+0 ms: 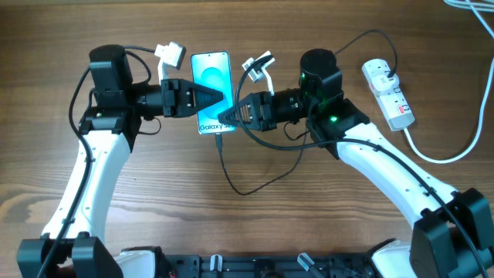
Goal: Plug charger to phone and switch on socket
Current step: 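Open the left gripper to release the phone and withdraw the left arm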
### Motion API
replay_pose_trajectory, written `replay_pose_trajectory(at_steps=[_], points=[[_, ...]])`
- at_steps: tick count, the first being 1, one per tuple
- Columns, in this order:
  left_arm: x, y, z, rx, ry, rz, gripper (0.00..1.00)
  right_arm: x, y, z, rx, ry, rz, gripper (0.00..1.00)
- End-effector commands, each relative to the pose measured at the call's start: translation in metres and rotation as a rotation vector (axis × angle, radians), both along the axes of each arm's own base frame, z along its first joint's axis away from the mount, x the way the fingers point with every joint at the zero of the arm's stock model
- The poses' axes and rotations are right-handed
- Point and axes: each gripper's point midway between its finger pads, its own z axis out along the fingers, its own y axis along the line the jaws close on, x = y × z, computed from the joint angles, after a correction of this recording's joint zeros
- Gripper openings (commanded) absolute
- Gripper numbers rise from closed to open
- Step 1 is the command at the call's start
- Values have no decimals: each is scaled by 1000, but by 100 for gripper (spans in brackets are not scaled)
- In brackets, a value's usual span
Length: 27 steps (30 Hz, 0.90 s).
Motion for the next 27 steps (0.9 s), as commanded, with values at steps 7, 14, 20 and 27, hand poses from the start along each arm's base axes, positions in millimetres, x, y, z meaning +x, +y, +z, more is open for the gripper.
replay_pose_trajectory(at_steps=[7,14,20,27], points=[[43,27,-20,141,17,287,90,32,-19,-57,-247,-15,-224,4],[84,108,-110,616,218,812,100,43,-45,-132,-536,29,-337,4],[76,147,-138,825,304,970,100,53,-40,-201,-613,131,-308,4],[76,147,-138,825,304,970,100,61,-33,-271,-635,197,-286,4]])
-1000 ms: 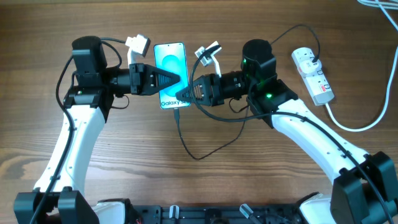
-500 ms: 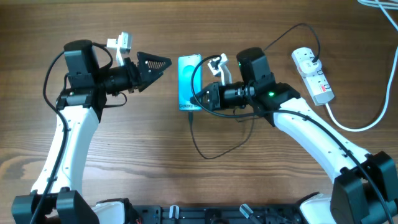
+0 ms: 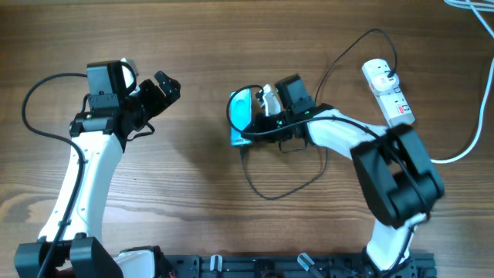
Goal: Plug charger to phone and switch on socket
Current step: 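Open the left gripper to release the phone and withdraw the left arm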
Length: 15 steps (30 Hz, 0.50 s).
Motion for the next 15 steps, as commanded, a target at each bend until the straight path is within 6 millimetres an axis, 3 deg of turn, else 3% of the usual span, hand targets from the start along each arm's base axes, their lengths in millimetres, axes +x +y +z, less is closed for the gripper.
replay_pose_trajectory(at_steps=[1,15], points=[[0,5,4,28,-17,2,100,3,1,-23,-15,6,6,4],[0,5,4,28,-17,2,100,4,-1,-26,-31,-33,28,8]])
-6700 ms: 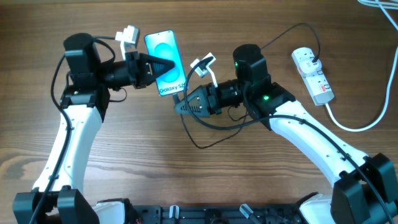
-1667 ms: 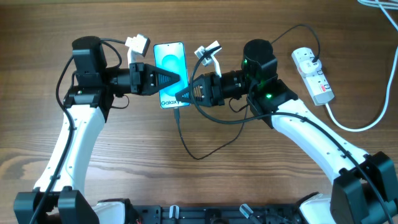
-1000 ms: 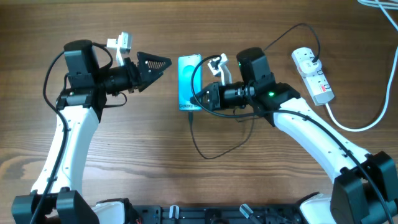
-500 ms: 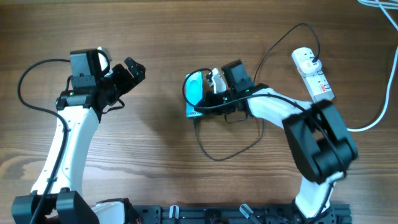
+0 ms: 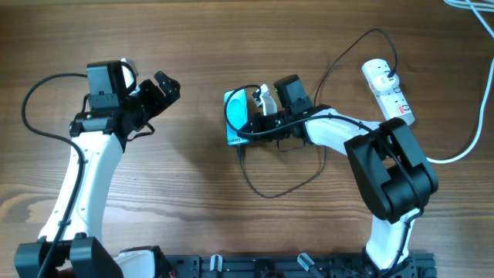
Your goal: Plug charger to phone and switch on socket
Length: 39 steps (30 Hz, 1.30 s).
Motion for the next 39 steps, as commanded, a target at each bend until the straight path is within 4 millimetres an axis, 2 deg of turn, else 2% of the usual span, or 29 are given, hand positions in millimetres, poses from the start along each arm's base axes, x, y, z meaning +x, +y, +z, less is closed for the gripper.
replay_pose_trajectory(at_steps=[1,7,10,13,15,18,27,34,39], points=[[0,4,4,26,-18,0,100,2,-7,-24,-70,-10,-8,8],[0,4,4,26,-18,0,100,1,-7,-24,-72,-7,-7,18],[0,4,4,26,-18,0,100,1,-7,-24,-72,-7,-7,28],[0,4,4,26,-18,0,100,1,-7,-24,-72,-6,-8,34],[0,4,4,26,-18,0,100,1,-8,-24,-75,-8,-9,44],[0,4,4,26,-17,0,100,9,-16,-32,-137,-2,-75,48],[0,4,4,26,-18,0,100,26,-36,-36,-259,-33,-207,50],[0,4,4,26,-18,0,100,25,-38,-32,-285,-43,-215,50],[0,4,4,26,-18,0,100,28,-37,-24,-363,-130,-233,52]])
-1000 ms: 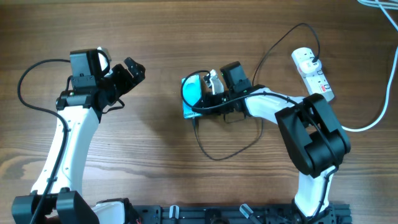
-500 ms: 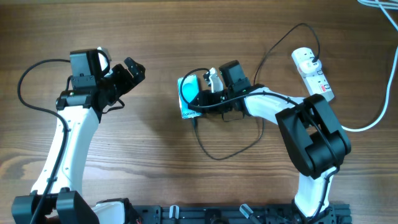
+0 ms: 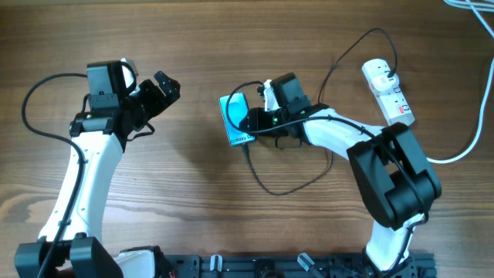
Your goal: Plug charger to phone and switch on socket
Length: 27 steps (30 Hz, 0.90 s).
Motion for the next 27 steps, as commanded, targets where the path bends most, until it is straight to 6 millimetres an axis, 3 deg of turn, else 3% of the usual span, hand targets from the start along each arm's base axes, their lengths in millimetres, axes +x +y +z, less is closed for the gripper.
replay_pose_trajectory(at_steps=[1,6,11,12,14,16,18,20,21,22,25,27], points=[[0,4,4,25,-19,0,100,3,-18,-14,-172,-61,-68,52],[0,4,4,26,-18,0,100,3,-15,-5,-306,-176,-97,54],[0,4,4,25,-19,0,100,3,-11,2,-323,-207,-76,58],[0,4,4,25,-18,0,100,3,-12,12,-329,-193,-76,57],[0,4,4,26,-18,0,100,8,-9,56,-322,-201,-47,59],[0,4,4,26,-19,0,100,12,-11,101,-344,-243,-1,76],[0,4,4,26,-18,0,100,15,-29,124,-396,-248,-21,89],[0,4,4,25,-18,0,100,20,-65,124,-497,-214,-83,100],[0,4,4,25,-18,0,100,21,-76,122,-524,-198,-102,100],[0,4,4,25,-18,0,100,23,-110,115,-596,-150,-154,100],[0,4,4,25,-18,0,100,30,-166,111,-686,-114,-144,100],[0,4,4,25,-18,0,100,38,-216,111,-719,-56,-302,100]])
